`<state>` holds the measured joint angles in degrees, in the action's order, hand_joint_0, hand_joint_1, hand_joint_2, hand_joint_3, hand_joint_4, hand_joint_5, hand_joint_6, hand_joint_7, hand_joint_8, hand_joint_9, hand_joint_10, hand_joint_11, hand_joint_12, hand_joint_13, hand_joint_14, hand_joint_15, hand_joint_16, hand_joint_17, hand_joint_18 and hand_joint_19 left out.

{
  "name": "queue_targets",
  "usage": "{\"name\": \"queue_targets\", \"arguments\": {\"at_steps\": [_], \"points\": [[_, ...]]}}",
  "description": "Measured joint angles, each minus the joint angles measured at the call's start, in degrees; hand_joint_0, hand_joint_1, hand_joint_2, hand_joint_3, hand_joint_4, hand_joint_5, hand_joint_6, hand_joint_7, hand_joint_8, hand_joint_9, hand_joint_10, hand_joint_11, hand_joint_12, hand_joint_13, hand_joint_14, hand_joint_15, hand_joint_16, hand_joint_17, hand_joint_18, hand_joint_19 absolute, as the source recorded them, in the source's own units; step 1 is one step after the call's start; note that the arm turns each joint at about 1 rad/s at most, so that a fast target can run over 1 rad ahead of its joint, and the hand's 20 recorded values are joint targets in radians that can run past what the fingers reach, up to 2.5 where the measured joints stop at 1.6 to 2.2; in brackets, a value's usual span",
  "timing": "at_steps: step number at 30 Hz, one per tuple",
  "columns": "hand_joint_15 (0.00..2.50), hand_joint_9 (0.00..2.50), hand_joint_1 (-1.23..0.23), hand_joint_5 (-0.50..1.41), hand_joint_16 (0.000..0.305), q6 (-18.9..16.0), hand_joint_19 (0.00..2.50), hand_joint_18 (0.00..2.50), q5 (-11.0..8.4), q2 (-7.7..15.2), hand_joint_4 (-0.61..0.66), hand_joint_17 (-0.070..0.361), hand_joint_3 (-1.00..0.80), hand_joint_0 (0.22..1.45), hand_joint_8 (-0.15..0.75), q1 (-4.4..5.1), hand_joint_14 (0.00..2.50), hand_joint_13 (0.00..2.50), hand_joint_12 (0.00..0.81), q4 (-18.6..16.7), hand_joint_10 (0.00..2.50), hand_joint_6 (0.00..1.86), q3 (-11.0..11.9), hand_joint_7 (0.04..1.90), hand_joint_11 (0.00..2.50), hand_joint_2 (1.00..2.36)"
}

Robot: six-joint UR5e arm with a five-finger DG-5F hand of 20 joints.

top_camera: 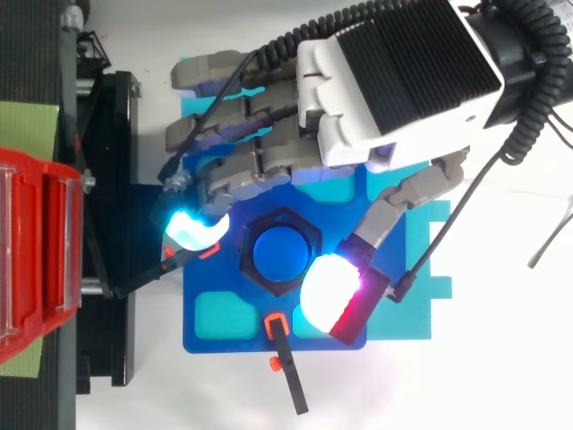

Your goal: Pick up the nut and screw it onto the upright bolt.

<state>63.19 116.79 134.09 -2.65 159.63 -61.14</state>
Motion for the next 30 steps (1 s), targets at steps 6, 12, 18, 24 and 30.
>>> {"name": "queue_targets", "arguments": {"at_steps": [6,12,18,24,30], "points": [[0.00,0.68,-0.27,-0.09,0.047,-0.05,0.00,0.00,0.04,0.02,0.21,0.105,-0.50,0.45,0.266,0.04,0.00,0.31,0.355,0.06,0.00,0.50,-0.03,0.95,0.00,1.00],[0.00,0.74,-0.27,-0.07,0.046,-0.08,0.00,0.00,0.10,0.01,0.22,0.104,-0.50,0.45,0.272,0.04,0.00,0.36,0.348,0.07,0.00,0.50,-0.03,1.06,0.00,1.00],[0.00,0.82,-0.27,-0.04,0.045,-0.08,0.00,0.05,0.21,-0.03,0.21,0.102,-0.50,0.46,0.280,-0.08,0.00,0.43,0.340,-0.11,0.00,0.51,-0.03,1.20,0.00,1.00],[0.00,0.97,-0.27,0.00,0.043,-0.08,0.00,0.16,0.40,-0.04,0.18,0.096,-0.50,0.48,0.289,-0.45,0.00,0.52,0.327,-0.50,0.00,0.50,-0.03,1.37,0.00,1.00],[0.00,1.34,-0.28,0.07,0.036,0.06,0.05,0.42,1.29,-0.03,0.12,0.081,-0.50,0.49,0.259,-1.37,0.00,0.75,0.284,-1.51,0.00,0.52,-0.02,1.48,0.00,1.00]]}}
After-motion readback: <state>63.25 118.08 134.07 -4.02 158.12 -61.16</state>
